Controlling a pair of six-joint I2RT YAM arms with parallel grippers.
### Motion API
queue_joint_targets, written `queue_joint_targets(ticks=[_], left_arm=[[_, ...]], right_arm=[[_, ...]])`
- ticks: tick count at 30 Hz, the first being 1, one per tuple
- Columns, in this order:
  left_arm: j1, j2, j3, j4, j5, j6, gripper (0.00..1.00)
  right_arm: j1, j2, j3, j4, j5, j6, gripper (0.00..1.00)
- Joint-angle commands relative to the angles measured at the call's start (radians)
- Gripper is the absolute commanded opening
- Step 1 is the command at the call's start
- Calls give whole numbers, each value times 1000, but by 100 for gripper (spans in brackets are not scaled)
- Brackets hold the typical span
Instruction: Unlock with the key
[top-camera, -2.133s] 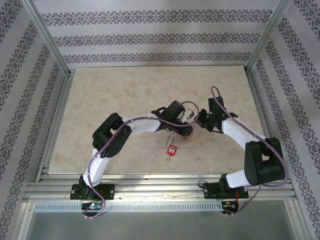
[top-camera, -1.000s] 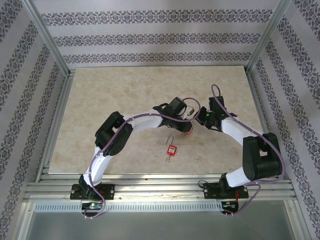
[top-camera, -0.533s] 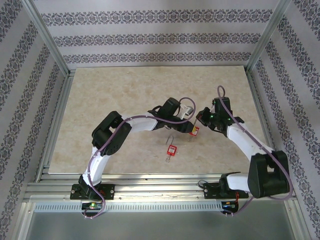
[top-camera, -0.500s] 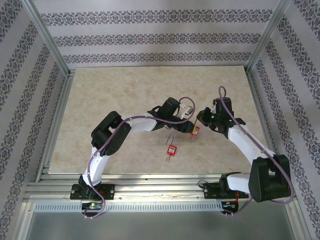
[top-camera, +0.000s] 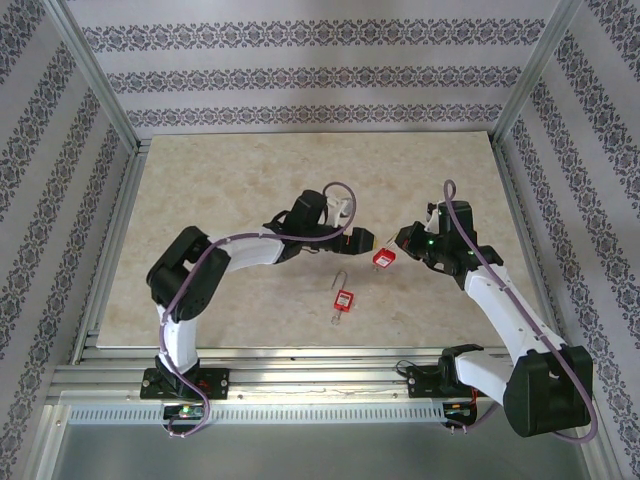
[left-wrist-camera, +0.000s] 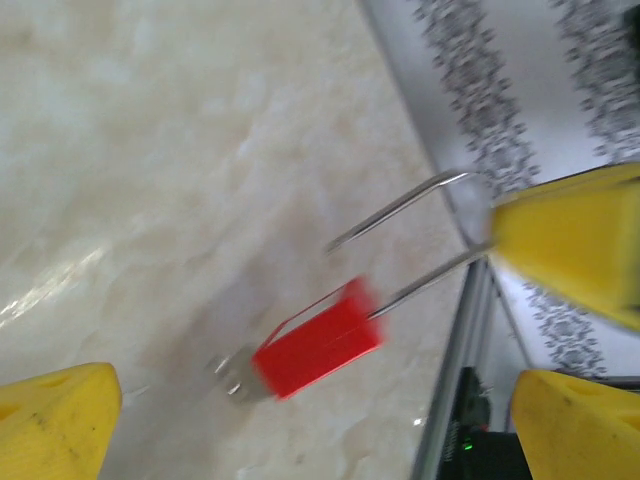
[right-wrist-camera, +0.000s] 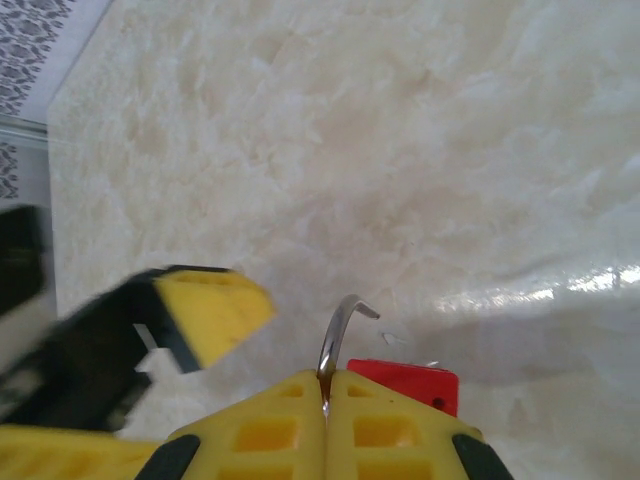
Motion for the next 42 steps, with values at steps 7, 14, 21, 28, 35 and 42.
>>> queue_joint_targets(ticks=[7, 14, 21, 28, 35, 42], left_arm=[[10, -180, -56, -98, -65, 78, 100], [-9, -269, -55, -286, -122, 190, 100], [-64, -206, -80, -273, -142, 176, 99], [-91, -61, 34, -291, -114, 202, 99], [-92, 77, 105, -236, -47, 201, 98], [-94, 134, 162, -247, -64, 234, 97]], right_arm=[[23, 82, 41, -111, 128, 11, 0], [27, 172, 52, -34, 121, 44, 0], [15, 259, 92, 8, 142, 69, 0], [3, 235, 111, 19, 86, 108, 0], [-1, 175, 112, 10, 46, 146, 0], [-3, 151, 118, -7, 18, 183, 0]])
